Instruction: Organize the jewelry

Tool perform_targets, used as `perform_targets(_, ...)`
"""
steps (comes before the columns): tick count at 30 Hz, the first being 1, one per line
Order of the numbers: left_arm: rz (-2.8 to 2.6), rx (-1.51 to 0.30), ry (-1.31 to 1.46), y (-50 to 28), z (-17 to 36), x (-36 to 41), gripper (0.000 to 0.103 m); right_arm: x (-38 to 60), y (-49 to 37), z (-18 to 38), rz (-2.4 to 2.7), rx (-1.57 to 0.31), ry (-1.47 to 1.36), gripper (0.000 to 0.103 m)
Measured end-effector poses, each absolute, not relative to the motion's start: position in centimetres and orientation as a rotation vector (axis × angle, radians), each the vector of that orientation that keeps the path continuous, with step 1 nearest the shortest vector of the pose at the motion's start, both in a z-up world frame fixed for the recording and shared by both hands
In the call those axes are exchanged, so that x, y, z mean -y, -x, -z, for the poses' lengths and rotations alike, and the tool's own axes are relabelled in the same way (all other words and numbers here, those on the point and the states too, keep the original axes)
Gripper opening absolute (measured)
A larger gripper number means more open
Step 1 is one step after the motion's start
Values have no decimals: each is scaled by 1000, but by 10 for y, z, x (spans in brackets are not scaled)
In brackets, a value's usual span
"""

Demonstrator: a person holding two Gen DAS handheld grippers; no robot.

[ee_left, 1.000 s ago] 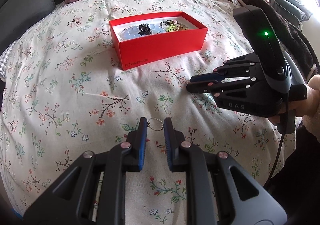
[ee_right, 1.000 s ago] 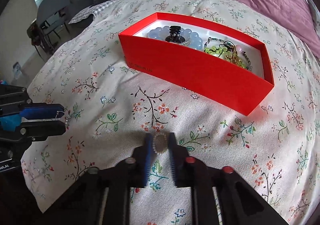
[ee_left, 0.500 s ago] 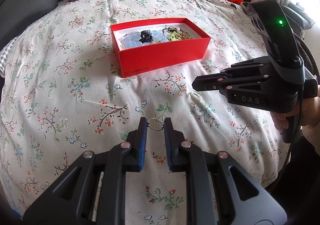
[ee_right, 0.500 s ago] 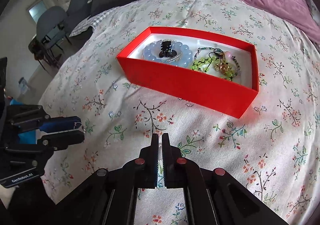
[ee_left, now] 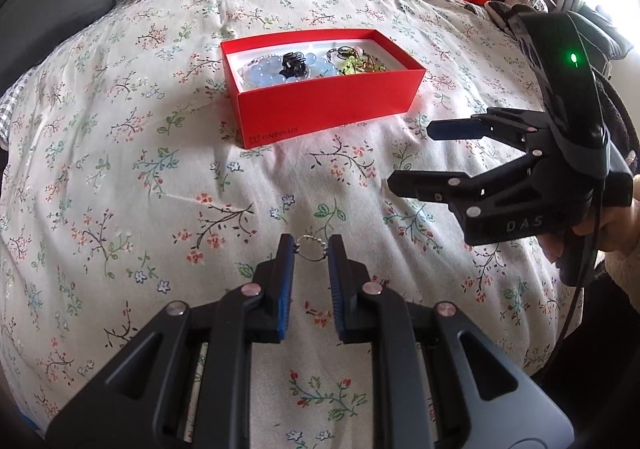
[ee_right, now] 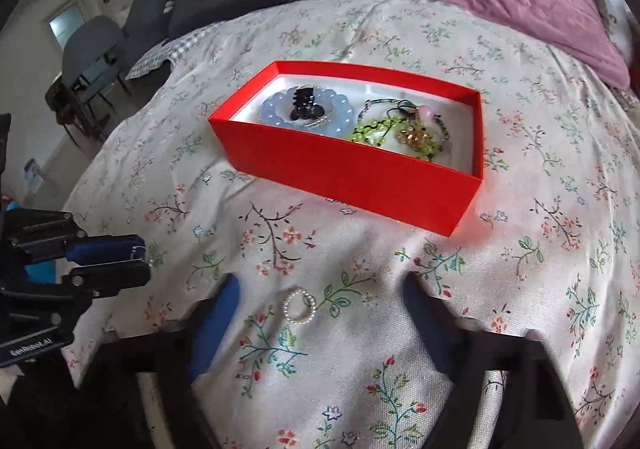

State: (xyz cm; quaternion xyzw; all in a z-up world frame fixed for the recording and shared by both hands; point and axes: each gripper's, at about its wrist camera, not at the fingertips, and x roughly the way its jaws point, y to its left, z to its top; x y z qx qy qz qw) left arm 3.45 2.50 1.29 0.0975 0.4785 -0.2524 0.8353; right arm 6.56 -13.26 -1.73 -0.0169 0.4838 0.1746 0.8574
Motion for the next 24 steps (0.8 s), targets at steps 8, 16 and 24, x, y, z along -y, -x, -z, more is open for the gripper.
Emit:
perform_targets(8,535,-1011,-209,-34,-13,-26,19,112,-60,41,-355,-1017,193,87)
perform_targets(16,531,-1012,-206,-34,-12,-28,19,107,-56,39,-423,-1022,188,11)
perform_targets(24,533,-1004,-204,-32,-15,-28,19,109,-54,29,-435,-1022,172,3)
